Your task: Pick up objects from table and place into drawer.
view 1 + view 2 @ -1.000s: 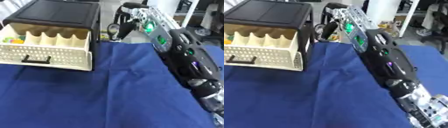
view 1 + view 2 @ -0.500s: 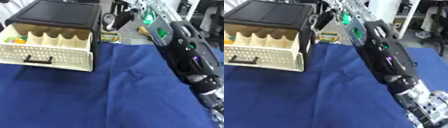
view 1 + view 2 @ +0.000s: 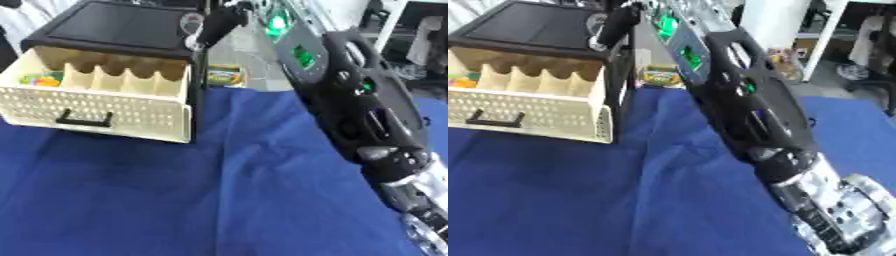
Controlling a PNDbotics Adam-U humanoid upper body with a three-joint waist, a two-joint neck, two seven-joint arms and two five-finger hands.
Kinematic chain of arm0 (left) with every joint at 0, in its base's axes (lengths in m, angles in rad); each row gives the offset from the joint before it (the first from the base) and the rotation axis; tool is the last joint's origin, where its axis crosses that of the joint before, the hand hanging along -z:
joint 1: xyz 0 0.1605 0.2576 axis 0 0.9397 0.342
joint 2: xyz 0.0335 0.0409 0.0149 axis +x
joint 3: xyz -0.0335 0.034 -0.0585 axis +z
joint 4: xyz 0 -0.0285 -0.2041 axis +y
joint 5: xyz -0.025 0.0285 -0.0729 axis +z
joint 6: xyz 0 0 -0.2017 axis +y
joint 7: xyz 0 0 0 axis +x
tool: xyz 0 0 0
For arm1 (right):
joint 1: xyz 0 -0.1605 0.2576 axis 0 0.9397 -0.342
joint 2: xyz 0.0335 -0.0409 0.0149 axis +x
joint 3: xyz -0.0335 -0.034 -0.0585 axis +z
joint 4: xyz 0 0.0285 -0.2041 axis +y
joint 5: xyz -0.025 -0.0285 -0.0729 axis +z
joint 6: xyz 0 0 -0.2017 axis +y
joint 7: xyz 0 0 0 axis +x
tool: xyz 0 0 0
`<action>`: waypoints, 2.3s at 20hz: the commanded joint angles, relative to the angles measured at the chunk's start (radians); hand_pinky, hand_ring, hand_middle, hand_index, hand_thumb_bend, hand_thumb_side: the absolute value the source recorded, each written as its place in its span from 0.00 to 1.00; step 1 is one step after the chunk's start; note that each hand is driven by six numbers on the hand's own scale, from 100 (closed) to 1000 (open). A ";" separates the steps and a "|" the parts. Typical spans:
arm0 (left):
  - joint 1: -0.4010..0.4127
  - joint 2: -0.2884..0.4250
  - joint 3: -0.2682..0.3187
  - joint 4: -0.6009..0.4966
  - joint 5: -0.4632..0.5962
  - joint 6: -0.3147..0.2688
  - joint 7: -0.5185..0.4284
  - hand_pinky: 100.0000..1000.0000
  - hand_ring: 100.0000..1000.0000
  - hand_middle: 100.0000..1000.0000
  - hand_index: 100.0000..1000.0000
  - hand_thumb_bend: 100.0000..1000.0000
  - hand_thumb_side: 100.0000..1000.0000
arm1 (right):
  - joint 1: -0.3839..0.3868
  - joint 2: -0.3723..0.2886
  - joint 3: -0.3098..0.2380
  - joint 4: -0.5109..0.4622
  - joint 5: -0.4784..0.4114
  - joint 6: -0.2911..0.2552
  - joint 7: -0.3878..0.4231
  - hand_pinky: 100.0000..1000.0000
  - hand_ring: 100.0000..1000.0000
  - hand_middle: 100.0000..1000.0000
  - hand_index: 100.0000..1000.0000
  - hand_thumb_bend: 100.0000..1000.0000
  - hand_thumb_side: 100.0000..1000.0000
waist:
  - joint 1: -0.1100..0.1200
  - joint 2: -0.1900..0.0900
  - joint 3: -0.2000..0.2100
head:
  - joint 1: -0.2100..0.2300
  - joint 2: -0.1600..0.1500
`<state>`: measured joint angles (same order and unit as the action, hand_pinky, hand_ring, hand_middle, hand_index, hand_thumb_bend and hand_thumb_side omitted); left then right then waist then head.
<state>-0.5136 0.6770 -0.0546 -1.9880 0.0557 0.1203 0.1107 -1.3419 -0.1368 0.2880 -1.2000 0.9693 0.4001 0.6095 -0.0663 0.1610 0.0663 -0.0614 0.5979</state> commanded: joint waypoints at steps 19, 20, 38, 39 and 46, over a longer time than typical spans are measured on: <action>-0.014 -0.001 -0.008 -0.012 -0.015 0.000 -0.023 0.00 0.00 0.00 0.63 0.00 0.71 | -0.044 0.156 -0.036 0.168 0.187 0.013 -0.088 0.26 0.48 0.48 0.62 0.44 0.27 | 0.012 0.000 0.030 | -0.019 -0.010; -0.013 -0.002 -0.008 -0.012 -0.016 0.000 -0.023 0.00 0.00 0.00 0.63 0.00 0.71 | -0.042 0.159 -0.037 0.171 0.187 0.006 -0.088 0.28 0.50 0.53 0.65 0.49 0.31 | 0.013 0.001 0.031 | -0.019 -0.010; -0.007 -0.003 -0.012 -0.012 -0.028 -0.005 -0.027 0.00 0.00 0.00 0.64 0.00 0.71 | -0.041 0.133 -0.070 0.041 0.171 0.019 -0.117 0.34 0.56 0.67 0.84 0.55 0.57 | 0.020 0.002 0.021 | -0.012 -0.005; -0.008 -0.002 -0.012 -0.012 -0.030 -0.008 -0.027 0.00 0.00 0.00 0.64 0.00 0.71 | -0.043 0.128 -0.079 0.020 0.176 0.029 -0.129 0.34 0.55 0.66 0.84 0.55 0.58 | 0.022 0.002 0.021 | -0.012 -0.004; -0.027 0.048 -0.028 -0.012 -0.111 -0.091 -0.096 0.00 0.00 0.08 0.67 0.00 0.81 | -0.062 0.046 -0.199 -0.146 0.247 0.129 -0.231 0.41 0.55 0.63 0.81 0.13 0.83 | 0.036 0.003 0.016 | -0.006 0.007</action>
<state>-0.5222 0.6836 -0.0845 -1.9879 -0.0369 0.0479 0.0273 -1.3779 -0.0532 0.1164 -1.3004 1.1936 0.5137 0.3990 -0.0383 0.1780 0.0817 -0.0710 0.5976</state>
